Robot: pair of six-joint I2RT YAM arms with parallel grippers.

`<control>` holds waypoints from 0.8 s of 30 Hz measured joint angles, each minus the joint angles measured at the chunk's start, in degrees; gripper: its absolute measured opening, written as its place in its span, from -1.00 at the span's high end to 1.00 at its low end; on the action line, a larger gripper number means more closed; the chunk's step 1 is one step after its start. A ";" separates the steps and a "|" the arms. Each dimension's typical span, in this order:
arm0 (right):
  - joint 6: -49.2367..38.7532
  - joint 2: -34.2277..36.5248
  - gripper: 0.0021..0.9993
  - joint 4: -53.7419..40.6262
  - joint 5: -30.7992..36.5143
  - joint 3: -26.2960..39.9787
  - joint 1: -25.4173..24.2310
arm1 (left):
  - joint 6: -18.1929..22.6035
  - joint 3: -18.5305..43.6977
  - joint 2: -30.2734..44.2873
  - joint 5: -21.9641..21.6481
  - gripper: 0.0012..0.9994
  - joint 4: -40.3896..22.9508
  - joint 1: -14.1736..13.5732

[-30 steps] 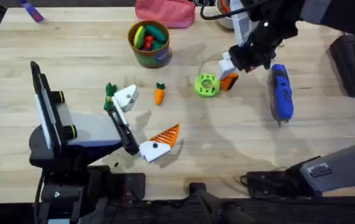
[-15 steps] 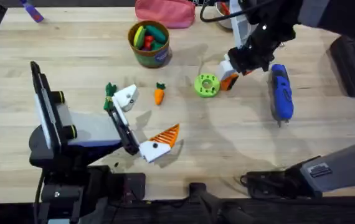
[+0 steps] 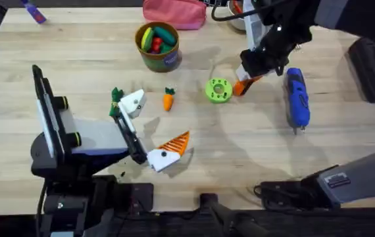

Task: Pick up the gripper from the table and insert it into the empty holder that is missing its gripper. Then pick up a screw, insert it into the mounting hole, and use the screwdriver to tighten it. Finally, clean up the table by picking up the vegetable and placing it into the bucket.

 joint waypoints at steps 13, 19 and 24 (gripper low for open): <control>2.99 -9.81 0.99 -2.74 -4.40 0.04 -0.02 | 0.00 0.00 0.02 0.02 -0.97 0.00 0.00; 4.10 -13.35 0.99 -4.61 -8.98 0.09 -1.66 | 0.00 0.00 0.01 0.01 -0.97 0.00 0.00; 4.57 -15.81 0.99 -2.48 -12.62 0.09 -2.21 | 0.00 0.00 0.02 0.02 -0.97 0.00 0.00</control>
